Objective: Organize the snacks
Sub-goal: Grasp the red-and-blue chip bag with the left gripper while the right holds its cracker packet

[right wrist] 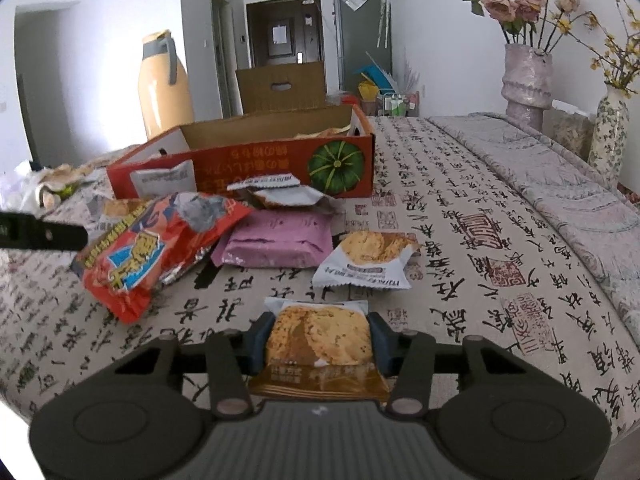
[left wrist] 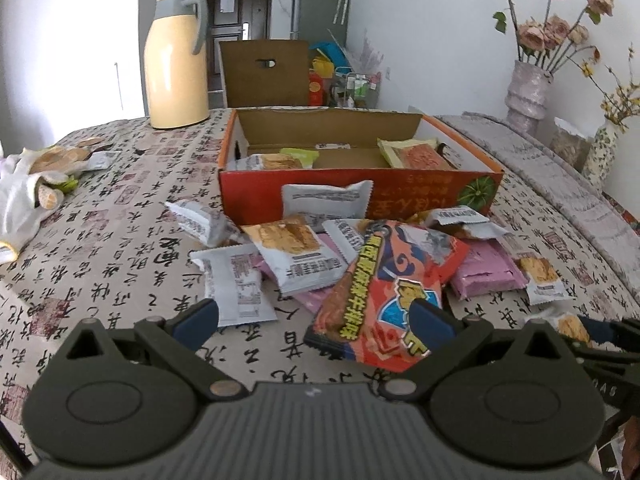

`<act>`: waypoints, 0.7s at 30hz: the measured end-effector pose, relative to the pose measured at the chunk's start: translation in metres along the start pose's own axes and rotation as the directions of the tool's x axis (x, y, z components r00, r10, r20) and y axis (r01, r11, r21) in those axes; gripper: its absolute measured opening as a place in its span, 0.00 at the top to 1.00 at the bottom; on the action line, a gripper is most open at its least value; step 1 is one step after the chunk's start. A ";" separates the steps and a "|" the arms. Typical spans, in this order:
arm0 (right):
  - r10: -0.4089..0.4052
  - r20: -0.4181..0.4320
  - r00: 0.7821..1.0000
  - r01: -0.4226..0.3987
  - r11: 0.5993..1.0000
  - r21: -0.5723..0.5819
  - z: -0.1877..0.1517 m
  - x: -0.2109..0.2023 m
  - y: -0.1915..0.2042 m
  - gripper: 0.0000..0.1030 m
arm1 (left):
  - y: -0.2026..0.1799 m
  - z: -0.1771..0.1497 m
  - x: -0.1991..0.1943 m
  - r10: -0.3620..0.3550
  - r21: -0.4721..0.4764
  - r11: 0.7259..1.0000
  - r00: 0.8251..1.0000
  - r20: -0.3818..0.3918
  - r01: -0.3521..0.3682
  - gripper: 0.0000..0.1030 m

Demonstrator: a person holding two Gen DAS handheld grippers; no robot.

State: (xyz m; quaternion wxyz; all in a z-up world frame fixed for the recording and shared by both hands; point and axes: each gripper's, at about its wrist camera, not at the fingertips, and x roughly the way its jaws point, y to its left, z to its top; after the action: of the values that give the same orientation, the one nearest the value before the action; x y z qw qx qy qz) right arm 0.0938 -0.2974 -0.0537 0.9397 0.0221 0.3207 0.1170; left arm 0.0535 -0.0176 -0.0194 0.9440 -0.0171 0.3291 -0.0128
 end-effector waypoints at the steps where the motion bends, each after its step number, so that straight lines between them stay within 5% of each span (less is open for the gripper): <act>1: 0.003 0.009 1.000 -0.003 1.000 0.007 0.001 -0.001 -0.001 0.53 | -0.003 0.001 0.001 -0.001 0.009 1.000 1.000 0.001 0.001 0.00; 21: 0.028 0.096 0.995 -0.036 0.996 0.086 0.006 0.000 -0.032 0.53 | -0.063 0.011 0.048 0.021 0.197 0.980 0.999 -0.034 -0.014 0.00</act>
State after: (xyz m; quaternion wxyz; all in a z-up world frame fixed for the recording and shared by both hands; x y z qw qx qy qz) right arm 0.1044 -0.3284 -0.0526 0.9500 0.0737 0.2800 0.1168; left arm 0.0973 -0.0817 -0.0380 0.9351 0.0795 0.3433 -0.0372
